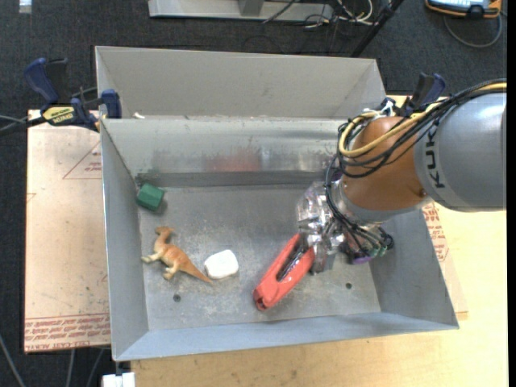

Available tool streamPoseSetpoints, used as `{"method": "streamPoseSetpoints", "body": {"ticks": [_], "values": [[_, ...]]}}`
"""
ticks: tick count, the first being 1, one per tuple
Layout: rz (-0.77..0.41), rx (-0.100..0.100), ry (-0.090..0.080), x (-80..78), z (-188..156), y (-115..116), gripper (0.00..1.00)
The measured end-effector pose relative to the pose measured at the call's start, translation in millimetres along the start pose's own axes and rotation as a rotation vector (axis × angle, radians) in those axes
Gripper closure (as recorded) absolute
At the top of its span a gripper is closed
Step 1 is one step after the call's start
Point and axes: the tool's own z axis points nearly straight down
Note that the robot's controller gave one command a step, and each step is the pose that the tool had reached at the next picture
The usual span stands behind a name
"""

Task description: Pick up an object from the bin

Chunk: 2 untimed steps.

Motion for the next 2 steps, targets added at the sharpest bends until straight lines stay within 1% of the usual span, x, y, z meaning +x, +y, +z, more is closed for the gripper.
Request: {"method": "streamPoseSetpoints", "body": {"ticks": [1, 2], "values": [[0.008, -0.005, 0.015, 7.7, -41.4, 2.2, 1.0], [0.029, 0.0, -0.001, -10.1, -77.1, 1.3, 1.0]]}}
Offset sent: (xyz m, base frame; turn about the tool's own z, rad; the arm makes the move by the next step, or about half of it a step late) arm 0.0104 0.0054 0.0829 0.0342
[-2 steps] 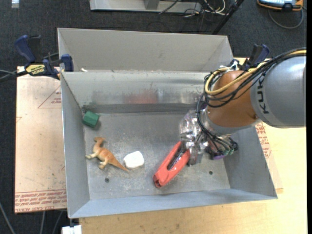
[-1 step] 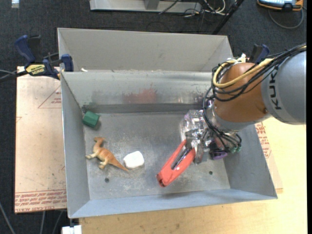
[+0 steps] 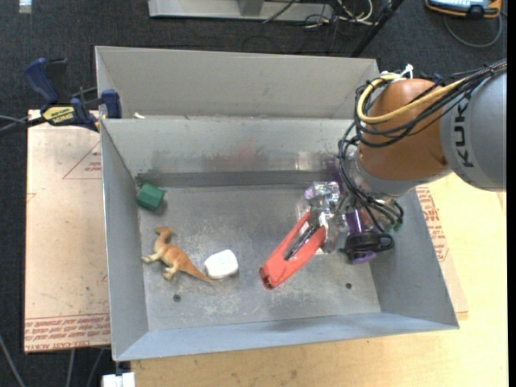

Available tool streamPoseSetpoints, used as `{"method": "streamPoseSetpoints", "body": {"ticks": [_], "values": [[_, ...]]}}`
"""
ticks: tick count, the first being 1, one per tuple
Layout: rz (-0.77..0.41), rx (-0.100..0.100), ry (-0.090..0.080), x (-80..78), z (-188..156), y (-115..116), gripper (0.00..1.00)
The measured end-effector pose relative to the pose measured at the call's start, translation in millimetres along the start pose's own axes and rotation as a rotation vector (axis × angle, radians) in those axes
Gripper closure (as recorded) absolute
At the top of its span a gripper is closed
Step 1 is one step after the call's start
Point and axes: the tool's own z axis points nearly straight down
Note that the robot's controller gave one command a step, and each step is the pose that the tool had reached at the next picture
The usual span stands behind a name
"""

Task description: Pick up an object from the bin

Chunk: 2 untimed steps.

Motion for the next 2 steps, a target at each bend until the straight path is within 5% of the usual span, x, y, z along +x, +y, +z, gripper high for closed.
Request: {"method": "streamPoseSetpoints", "body": {"ticks": [1, 2], "values": [[-0.001, 0.0, -0.002, 1.3, -5.9, 2.6, 1.0], [-0.006, 0.001, -0.003, -7.1, -141.0, 9.1, 1.0]]}}
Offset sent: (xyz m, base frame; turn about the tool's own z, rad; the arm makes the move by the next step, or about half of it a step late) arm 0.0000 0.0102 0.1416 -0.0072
